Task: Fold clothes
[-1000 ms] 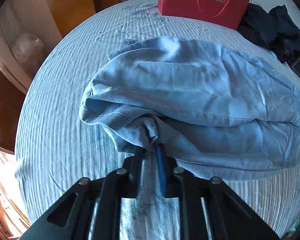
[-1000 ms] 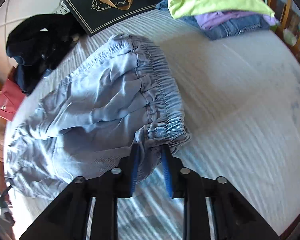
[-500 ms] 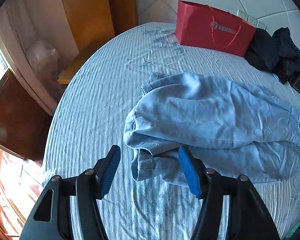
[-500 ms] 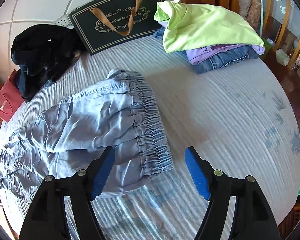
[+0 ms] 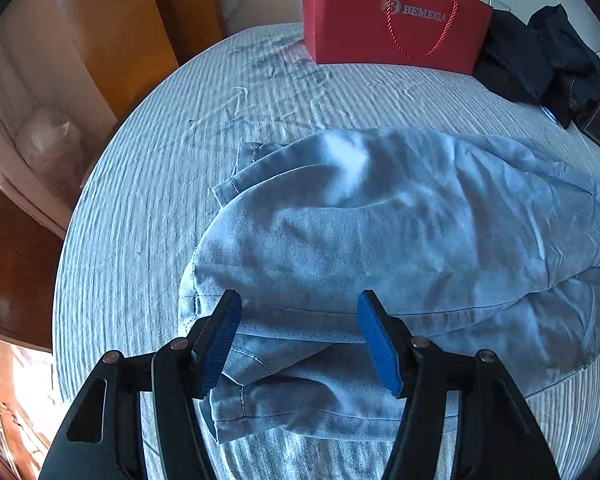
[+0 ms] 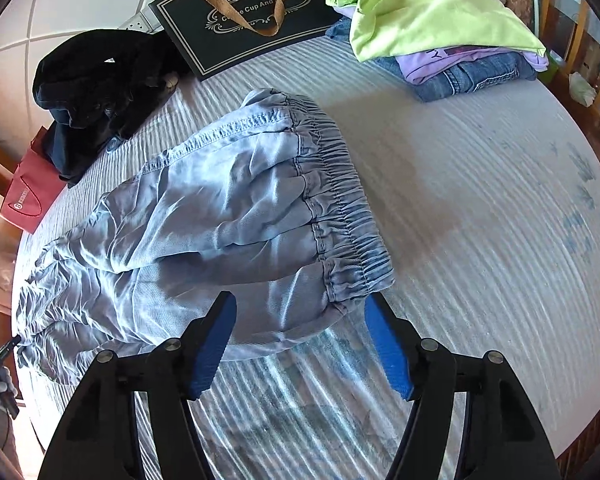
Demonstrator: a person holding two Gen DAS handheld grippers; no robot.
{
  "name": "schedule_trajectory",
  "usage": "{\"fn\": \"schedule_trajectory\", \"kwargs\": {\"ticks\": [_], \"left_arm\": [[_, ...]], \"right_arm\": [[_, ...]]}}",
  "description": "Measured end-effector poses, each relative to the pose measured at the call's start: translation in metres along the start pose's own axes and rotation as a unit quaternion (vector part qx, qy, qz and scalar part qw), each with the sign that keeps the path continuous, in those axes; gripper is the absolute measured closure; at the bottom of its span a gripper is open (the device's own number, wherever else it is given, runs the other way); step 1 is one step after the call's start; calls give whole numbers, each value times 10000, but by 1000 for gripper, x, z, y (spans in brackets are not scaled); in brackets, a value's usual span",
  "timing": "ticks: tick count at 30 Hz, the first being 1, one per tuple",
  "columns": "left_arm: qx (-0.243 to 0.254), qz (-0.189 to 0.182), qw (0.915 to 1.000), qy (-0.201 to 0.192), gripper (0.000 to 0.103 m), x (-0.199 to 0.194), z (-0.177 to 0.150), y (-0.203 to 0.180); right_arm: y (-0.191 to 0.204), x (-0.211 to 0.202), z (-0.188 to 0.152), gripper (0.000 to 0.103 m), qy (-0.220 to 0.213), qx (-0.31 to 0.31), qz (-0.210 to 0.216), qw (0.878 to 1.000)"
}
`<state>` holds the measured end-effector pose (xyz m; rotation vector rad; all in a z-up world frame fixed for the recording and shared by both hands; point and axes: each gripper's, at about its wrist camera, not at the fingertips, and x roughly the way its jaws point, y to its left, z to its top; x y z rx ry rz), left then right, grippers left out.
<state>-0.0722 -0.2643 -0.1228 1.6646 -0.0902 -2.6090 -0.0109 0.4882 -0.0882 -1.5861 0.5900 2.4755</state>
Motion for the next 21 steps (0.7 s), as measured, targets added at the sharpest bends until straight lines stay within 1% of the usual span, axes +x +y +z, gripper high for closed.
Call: {"fn": "schedule_trajectory", "kwargs": {"ticks": [4, 6, 7, 8, 9, 10, 11, 12, 13, 14, 15, 17, 18, 21], "left_arm": [[48, -136, 9999, 79, 43, 8, -5, -2], [25, -211, 9997, 75, 59, 8, -7, -3], [62, -95, 9999, 100, 88, 7, -6, -5], [124, 70, 9998, 140, 99, 5, -5, -7], [164, 115, 9997, 139, 99, 3, -3, -8], [169, 146, 9997, 88, 99, -2, -1, -9], [163, 190, 9997, 24, 99, -7, 1, -9], [123, 203, 9997, -59, 99, -15, 4, -8], [71, 203, 9997, -149, 99, -24, 7, -6], [18, 203, 9995, -239, 99, -32, 10, -4], [-34, 204, 9992, -329, 99, -41, 13, -3], [-74, 178, 9987, -464, 99, -55, 15, -1], [-89, 163, 9984, -527, 99, -63, 15, 0], [-134, 118, 9973, -718, 99, -84, 15, 3]], "right_arm": [[-7, 0, -1, 37, -33, 390, 232, 9990], [-13, 1, -1, 37, -46, 613, 384, 9974], [-15, 3, -1, 37, -34, 707, 428, 9966], [-17, 5, 0, 36, -12, 793, 459, 9958], [-19, 9, 0, 37, 35, 890, 524, 9946], [-20, 15, 0, 51, 112, 965, 610, 9934], [-18, 21, 1, 64, 217, 976, 599, 9932], [-14, 28, 2, 86, 309, 895, 466, 9944], [-9, 34, 4, 91, 393, 786, 299, 9957], [-3, 36, 6, 92, 385, 642, 170, 9971], [2, 30, 12, 97, 212, 511, 92, 9984], [13, 10, 24, 100, -239, 272, -35, 9993], [12, 6, 25, 101, -290, 265, -5, 9992], [2, -1, 22, 101, -215, 391, 206, 9988]]}}
